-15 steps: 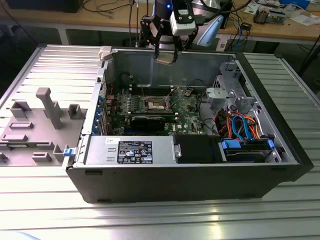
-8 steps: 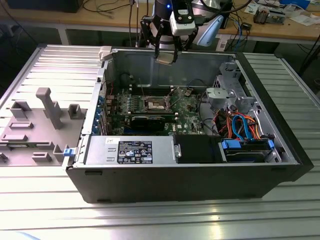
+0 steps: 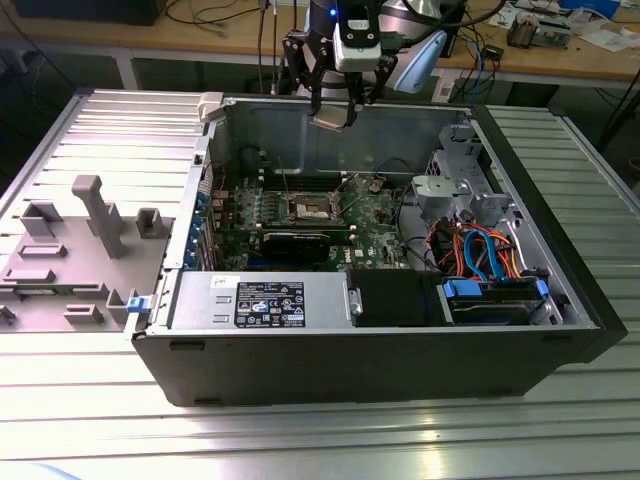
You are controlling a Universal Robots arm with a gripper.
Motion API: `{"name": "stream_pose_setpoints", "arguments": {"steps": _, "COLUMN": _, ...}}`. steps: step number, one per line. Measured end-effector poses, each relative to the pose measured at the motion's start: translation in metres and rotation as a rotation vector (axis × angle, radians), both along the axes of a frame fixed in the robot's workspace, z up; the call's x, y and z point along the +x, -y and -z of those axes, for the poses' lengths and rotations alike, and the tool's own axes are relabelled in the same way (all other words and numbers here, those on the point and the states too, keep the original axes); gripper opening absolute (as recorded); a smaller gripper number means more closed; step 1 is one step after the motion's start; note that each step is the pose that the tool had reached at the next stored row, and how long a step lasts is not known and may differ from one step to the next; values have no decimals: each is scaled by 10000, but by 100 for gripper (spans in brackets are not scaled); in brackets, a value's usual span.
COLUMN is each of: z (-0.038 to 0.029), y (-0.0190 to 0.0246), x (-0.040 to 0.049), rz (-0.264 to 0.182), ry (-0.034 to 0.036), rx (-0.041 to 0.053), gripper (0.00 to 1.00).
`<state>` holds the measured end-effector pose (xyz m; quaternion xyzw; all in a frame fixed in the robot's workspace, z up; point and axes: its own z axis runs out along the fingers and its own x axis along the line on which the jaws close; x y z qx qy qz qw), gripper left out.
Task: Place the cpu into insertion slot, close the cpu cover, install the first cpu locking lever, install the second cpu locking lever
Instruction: 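Place the cpu into insertion slot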
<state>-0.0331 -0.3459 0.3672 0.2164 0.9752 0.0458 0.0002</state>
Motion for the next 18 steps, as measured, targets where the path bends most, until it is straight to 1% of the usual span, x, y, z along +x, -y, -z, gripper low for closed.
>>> {"name": "stream_pose_setpoints", "arguments": {"steps": 5, "z": 7, "y": 0, "x": 0, "rz": 599, "ry": 0, "rx": -1, "gripper": 54}}
{"name": "stream_pose_setpoints", "arguments": {"steps": 9, "z": 13, "y": 0, "x": -2, "rz": 758, "ry": -1, "rx": -1, "gripper": 54}}
{"name": "stream_pose_setpoints", "arguments": {"steps": 14, "z": 27, "y": 0, "x": -30, "rz": 903, "ry": 0, "rx": 0, "gripper": 54}}
{"name": "stream_pose_setpoints", "arguments": {"steps": 15, "z": 33, "y": 0, "x": -30, "rz": 1128, "ry": 0, "rx": -1, "gripper": 54}}
{"name": "stream_pose_setpoints", "arguments": {"steps": 18, "z": 43, "y": 0, "x": -30, "rz": 1575, "ry": -1, "rx": -1, "gripper": 54}}
